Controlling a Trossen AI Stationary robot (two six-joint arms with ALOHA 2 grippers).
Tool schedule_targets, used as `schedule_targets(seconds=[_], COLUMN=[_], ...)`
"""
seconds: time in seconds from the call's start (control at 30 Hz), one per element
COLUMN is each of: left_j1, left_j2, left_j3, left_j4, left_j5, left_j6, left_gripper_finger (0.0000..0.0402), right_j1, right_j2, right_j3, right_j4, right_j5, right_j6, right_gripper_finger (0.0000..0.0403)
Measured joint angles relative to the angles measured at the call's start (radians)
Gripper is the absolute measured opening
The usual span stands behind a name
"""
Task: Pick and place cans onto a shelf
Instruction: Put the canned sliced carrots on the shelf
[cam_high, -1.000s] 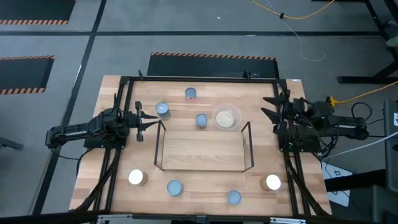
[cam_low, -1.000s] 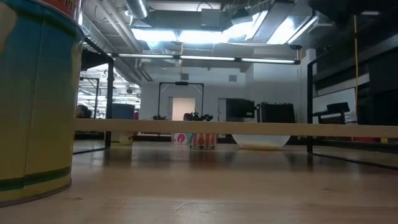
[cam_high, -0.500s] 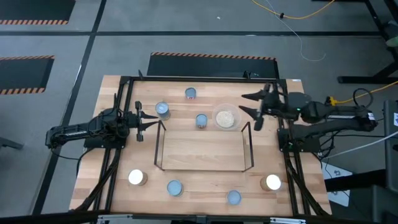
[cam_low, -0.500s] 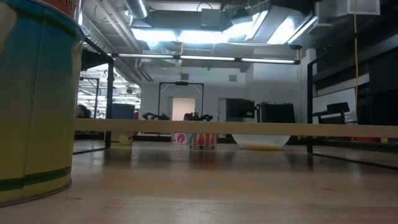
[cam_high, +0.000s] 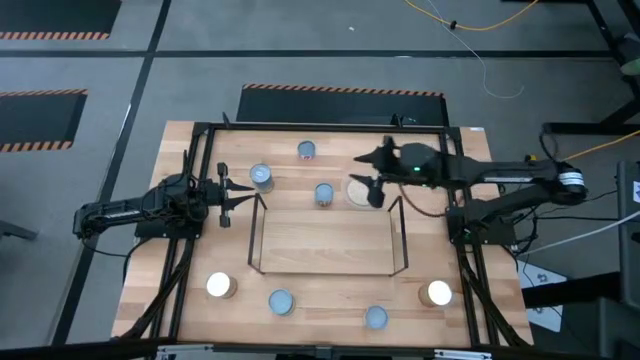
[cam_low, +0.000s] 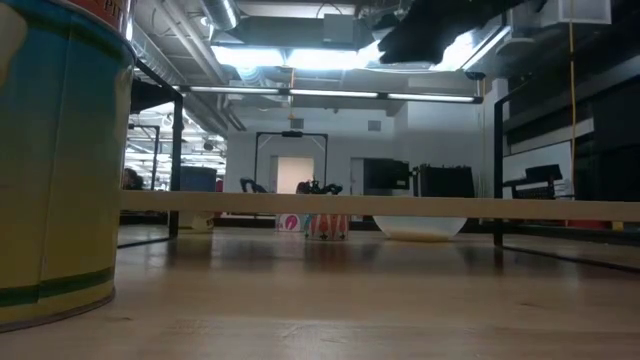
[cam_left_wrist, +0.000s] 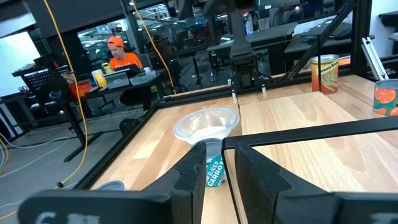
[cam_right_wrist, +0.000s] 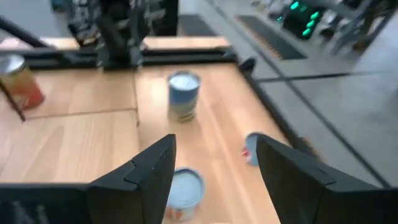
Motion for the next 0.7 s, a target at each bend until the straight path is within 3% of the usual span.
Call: schedule_targets(seconds=[0.37, 0.7], left_j1=[0.000, 0.000], left_j2=[0.000, 0.000], left_j3=[0.000, 0.000], left_j4=[0.000, 0.000], left_j5=[0.000, 0.000], left_j6=[0.000, 0.000], left_gripper_finger=[0.0078, 0.0078], right_j1=[-0.039, -0.038], right_j2=[0.243, 0.457], right_j3=[0.028, 0.277], right_j4=[0.134, -0.091], right_j5=[-0.145, -0.145], right_j6=[0.001, 0.006], right_gripper_finger=[0.0227, 0.0227])
